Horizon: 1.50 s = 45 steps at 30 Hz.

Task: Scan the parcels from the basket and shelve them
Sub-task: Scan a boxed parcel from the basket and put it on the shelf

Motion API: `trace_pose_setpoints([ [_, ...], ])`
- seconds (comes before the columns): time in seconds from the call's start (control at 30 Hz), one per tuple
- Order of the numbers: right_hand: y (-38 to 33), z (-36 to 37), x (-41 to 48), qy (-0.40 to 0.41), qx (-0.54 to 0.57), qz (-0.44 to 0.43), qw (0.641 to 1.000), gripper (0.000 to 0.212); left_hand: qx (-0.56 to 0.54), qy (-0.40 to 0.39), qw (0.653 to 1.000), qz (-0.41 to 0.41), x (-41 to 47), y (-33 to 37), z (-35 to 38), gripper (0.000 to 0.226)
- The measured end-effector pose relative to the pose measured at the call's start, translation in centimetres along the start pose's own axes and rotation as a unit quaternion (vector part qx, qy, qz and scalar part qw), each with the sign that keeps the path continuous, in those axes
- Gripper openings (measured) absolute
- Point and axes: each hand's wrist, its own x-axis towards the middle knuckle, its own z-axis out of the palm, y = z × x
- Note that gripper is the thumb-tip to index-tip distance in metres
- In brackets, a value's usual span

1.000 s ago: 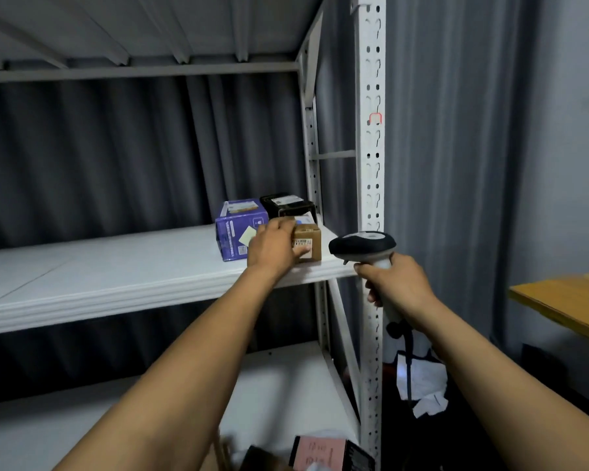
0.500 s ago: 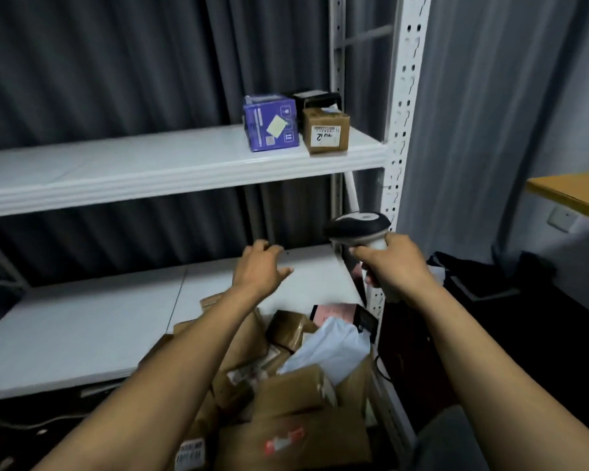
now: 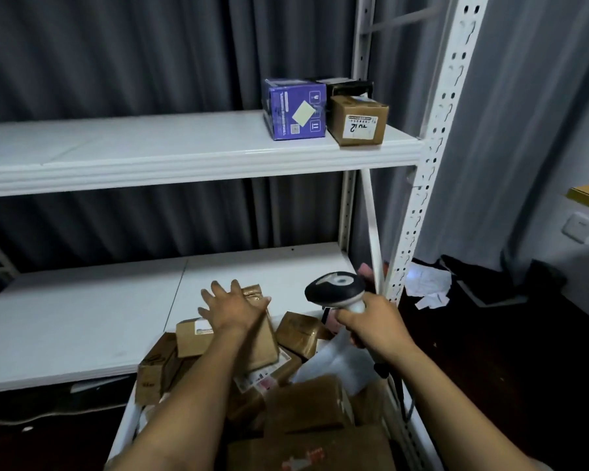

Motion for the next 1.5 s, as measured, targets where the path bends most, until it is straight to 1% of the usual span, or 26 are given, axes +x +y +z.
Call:
trace_pose_setpoints([
  [0.1, 0.8, 0.9, 0.4, 0.005, -0.001, 0.009, 1.0, 0.018, -0.062, -0.013, 0.996, -0.063, 1.0, 0.5, 1.5, 0.096],
  [0.17, 1.3, 1.6, 0.6, 0.014, -0.004, 0.014, 1.0, 0.023, -0.099, -0.007, 0.991, -0.092, 1.2, 0.4, 2.6, 0.09],
  [0.27, 1.4, 2.1, 0.3, 0.021, 0.001, 0.018, 1.0, 0.023, -0.12, 0.032, 0.987, -0.1, 0.6, 0.1, 3.2, 0.079],
  [0.37, 0.8, 2.2, -0.2, 0.024, 0.016, 0.018, 0.999, 0.018, -0.196, 0.047, 0.976, -0.087, -1.1, -1.2, 2.5, 0.078],
  [0.43, 0.6, 2.1, -0.5, 0.029, 0.039, 0.021, 0.999, 0.015, -0.28, 0.06, 0.955, -0.08, -2.5, -2.2, 1.8, 0.076],
  [0.5, -0.1, 2.2, -1.0, 0.025, 0.083, 0.022, 0.996, 0.016, -0.349, 0.086, 0.931, -0.059, -4.3, -3.2, 0.2, 0.072],
  [0.63, -1.7, 2.5, -2.5, -0.012, 0.237, 0.047, 0.97, 0.016, -0.444, 0.147, 0.884, -0.001, -8.3, -3.8, -3.3, 0.061],
  [0.73, -1.8, 2.7, -3.0, -0.001, 0.262, 0.055, 0.963, 0.013, -0.523, 0.151, 0.839, 0.01, -10.9, -3.7, -5.5, 0.054],
  [0.8, -1.9, 2.8, -3.5, 0.006, 0.288, 0.075, 0.955, 0.012, -0.59, 0.127, 0.797, 0.008, -12.2, -3.6, -6.5, 0.049],
  [0.87, -2.3, 3.0, -4.0, 0.002, 0.373, 0.097, 0.923, 0.013, -0.643, 0.096, 0.76, 0.021, -13.2, -3.6, -6.9, 0.045],
  [0.9, -2.7, 3.1, -4.4, -0.001, 0.417, 0.105, 0.903, 0.012, -0.659, 0.084, 0.747, 0.036, -13.7, -3.8, -7.1, 0.049],
  [0.93, -3.0, 3.2, -4.8, 0.0, 0.45, 0.11, 0.886, 0.01, -0.665, 0.07, 0.741, 0.059, -14.0, -4.2, -7.1, 0.057],
  [0.97, -3.1, 3.1, -5.1, 0.009, 0.473, 0.113, 0.874, 0.009, -0.66, 0.05, 0.745, 0.08, -14.2, -4.7, -6.9, 0.065],
  [1.0, -3.1, 3.0, -5.3, 0.023, 0.488, 0.113, 0.865, 0.008, -0.654, 0.027, 0.75, 0.096, -14.4, -5.3, -6.8, 0.068],
  [1.07, -2.8, 2.7, -5.6, 0.045, 0.502, 0.099, 0.858, 0.008, -0.636, -0.025, 0.763, 0.111, -14.5, -6.6, -6.5, 0.068],
  [1.13, -2.5, 2.1, -6.1, 0.053, 0.498, 0.079, 0.862, 0.006, -0.646, -0.07, 0.754, 0.099, -14.8, -7.5, -6.3, 0.063],
  [1.2, -2.2, 1.6, -6.5, 0.055, 0.464, 0.054, 0.883, 0.003, -0.673, -0.089, 0.733, 0.045, -15.4, -7.5, -6.6, 0.064],
  [1.27, -2.0, 1.0, -6.9, 0.048, 0.418, 0.025, 0.907, 0.001, -0.672, -0.086, 0.735, -0.003, -16.2, -6.7, -7.3, 0.068],
  [1.3, -1.9, 0.6, -7.2, 0.044, 0.402, 0.011, 0.915, 0.003, -0.672, -0.084, 0.736, -0.021, -16.4, -6.4, -7.5, 0.067],
  [1.33, -1.8, 0.3, -7.4, 0.039, 0.385, 0.0, 0.922, 0.006, -0.683, -0.089, 0.725, -0.033, -16.7, -6.2, -7.7, 0.063],
  [1.4, -1.4, -0.3, -7.8, 0.033, 0.34, -0.017, 0.94, 0.012, -0.721, -0.12, 0.681, -0.049, -17.1, -6.2, -8.1, 0.048],
  [1.43, -1.2, -0.6, -8.0, 0.031, 0.314, -0.024, 0.949, 0.015, -0.733, -0.138, 0.664, -0.047, -17.4, -6.5, -8.3, 0.039],
  [1.47, -1.2, -0.9, -8.4, 0.028, 0.291, -0.029, 0.956, 0.018, -0.734, -0.16, 0.658, -0.042, -17.7, -6.7, -8.4, 0.034],
  [1.5, -1.0, -1.2, -8.7, 0.027, 0.273, -0.034, 0.961, 0.022, -0.727, -0.182, 0.661, -0.032, -18.3, -6.9, -8.5, 0.039],
])
